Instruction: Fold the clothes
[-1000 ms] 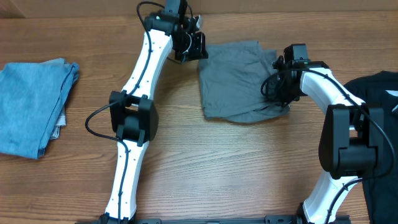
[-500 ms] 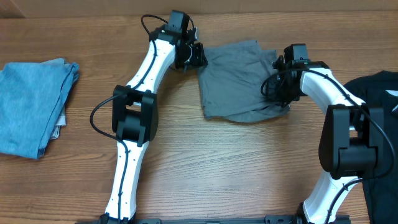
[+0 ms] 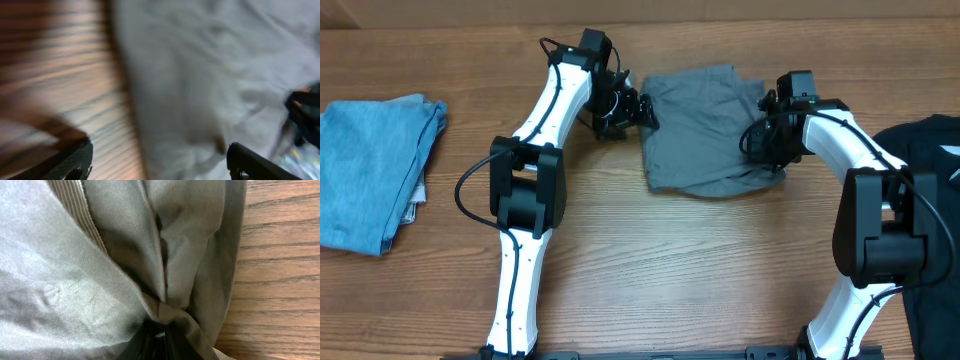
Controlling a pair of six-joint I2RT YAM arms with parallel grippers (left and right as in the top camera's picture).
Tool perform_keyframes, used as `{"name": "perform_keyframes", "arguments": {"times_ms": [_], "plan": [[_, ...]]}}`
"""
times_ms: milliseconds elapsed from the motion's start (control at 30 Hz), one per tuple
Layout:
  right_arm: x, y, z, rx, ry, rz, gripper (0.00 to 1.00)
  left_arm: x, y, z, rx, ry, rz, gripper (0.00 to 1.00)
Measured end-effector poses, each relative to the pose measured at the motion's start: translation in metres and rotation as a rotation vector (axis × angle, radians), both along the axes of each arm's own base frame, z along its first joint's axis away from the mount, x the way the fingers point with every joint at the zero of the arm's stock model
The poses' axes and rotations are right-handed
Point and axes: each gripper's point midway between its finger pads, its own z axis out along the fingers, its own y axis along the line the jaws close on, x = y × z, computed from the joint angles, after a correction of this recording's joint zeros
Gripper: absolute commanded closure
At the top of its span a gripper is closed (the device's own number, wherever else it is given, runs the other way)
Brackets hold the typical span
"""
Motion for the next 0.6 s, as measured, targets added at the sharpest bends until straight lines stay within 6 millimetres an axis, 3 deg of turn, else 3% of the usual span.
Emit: {"name": "perform_keyframes", "arguments": {"times_ms": [67,233,300,333,367,400,433,500,567,600], "plan": [[0.0,0.0,0.0,0.0,-0.001,0.001,0.87,-0.001,-0.019,0.004,-0.122,-0.036,-0.047,0.07],[0.0,0.0,0.0,0.0,-0.001,0.0,0.87,-0.02,-0.053,0.006,-0.188,-0.035,-0.129,0.11],[0.0,0.0,0.0,0.0,-0.001,0.0,0.87,-0.026,-0.067,0.005,-0.192,-0.046,-0.159,0.2],[0.0,0.0,0.0,0.0,-0.001,0.001,0.87,-0.027,-0.072,0.005,-0.193,-0.055,-0.169,0.33],[0.0,0.0,0.0,0.001,-0.001,0.0,0.87,-0.028,-0.076,0.004,-0.19,-0.065,-0.179,0.52],[0.0,0.0,0.0,0.001,-0.001,0.001,0.87,-0.03,-0.08,0.002,-0.186,-0.07,-0.19,0.78],[0.0,0.001,0.0,0.003,-0.001,0.001,0.88,-0.032,-0.082,-0.002,-0.175,-0.072,-0.196,0.96],[0.002,0.001,0.001,0.007,-0.007,0.002,0.7,-0.034,-0.085,-0.004,-0.173,-0.066,-0.197,0.96],[0.003,0.004,0.002,0.024,-0.01,0.006,0.45,-0.034,-0.085,-0.004,-0.176,-0.064,-0.195,0.96],[0.001,0.006,0.007,0.032,0.001,0.006,0.39,-0.033,-0.084,-0.004,-0.176,-0.06,-0.188,0.96]]}}
